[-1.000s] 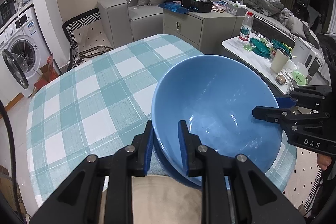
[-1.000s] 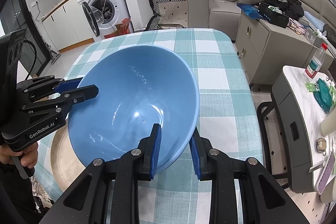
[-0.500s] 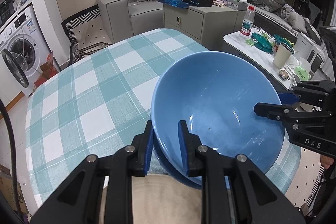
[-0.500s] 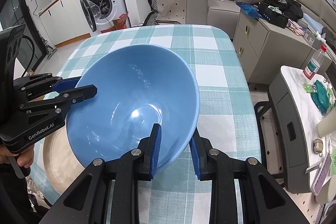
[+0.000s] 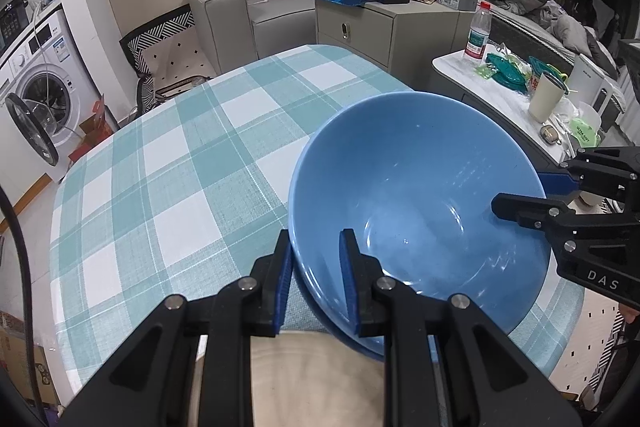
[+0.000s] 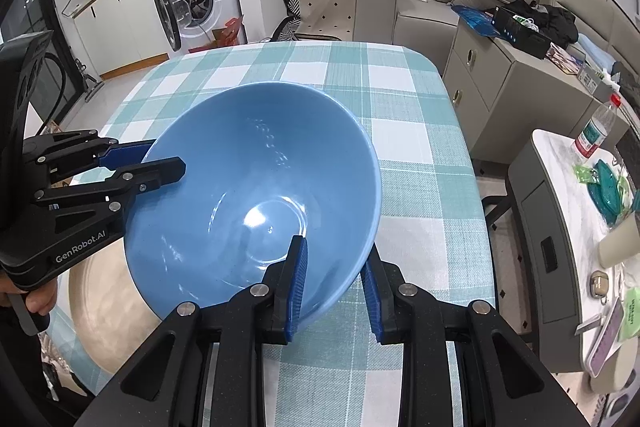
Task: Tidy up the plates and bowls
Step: 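Lower the lighter blue bowl into the dark blue bowl with both grippers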
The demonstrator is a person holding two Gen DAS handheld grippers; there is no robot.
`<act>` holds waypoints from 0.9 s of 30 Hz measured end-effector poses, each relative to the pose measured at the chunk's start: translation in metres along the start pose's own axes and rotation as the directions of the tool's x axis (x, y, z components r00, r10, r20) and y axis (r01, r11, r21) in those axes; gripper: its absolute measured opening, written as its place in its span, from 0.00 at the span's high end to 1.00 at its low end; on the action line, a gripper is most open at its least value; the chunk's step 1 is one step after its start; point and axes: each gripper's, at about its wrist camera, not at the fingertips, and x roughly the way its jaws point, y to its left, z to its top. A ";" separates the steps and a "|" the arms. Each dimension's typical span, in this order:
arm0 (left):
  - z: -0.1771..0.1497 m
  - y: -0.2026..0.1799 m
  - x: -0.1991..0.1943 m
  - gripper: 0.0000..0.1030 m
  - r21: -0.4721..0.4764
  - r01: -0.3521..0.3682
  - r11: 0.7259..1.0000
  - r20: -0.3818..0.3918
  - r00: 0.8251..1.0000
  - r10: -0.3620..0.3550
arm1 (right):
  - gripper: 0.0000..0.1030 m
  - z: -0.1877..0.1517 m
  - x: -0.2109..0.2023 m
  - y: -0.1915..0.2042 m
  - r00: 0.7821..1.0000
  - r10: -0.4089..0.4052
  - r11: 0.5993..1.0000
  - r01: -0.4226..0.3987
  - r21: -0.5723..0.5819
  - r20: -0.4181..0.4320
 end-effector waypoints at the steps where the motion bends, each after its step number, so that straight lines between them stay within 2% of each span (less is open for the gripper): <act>1: 0.000 0.001 0.001 0.80 -0.001 0.000 1.000 -0.003 1.000 0.000 | 0.74 0.000 0.001 0.000 1.000 0.001 1.000 -0.001 -0.001 -0.002; 19: -0.003 -0.003 0.002 0.80 0.031 -0.023 0.999 -0.016 1.000 0.023 | 0.74 -0.001 0.002 0.007 0.999 -0.039 0.997 0.037 -0.062 -0.026; 24: -0.003 -0.003 0.000 0.79 0.035 -0.017 0.999 -0.019 1.000 0.018 | 0.71 -0.002 0.002 0.009 0.998 -0.047 0.996 0.044 -0.083 -0.030; 27: -0.004 -0.003 0.000 0.78 0.032 -0.017 0.999 -0.020 1.000 0.018 | 0.65 -0.003 0.002 0.011 0.998 -0.048 0.994 0.045 -0.095 -0.027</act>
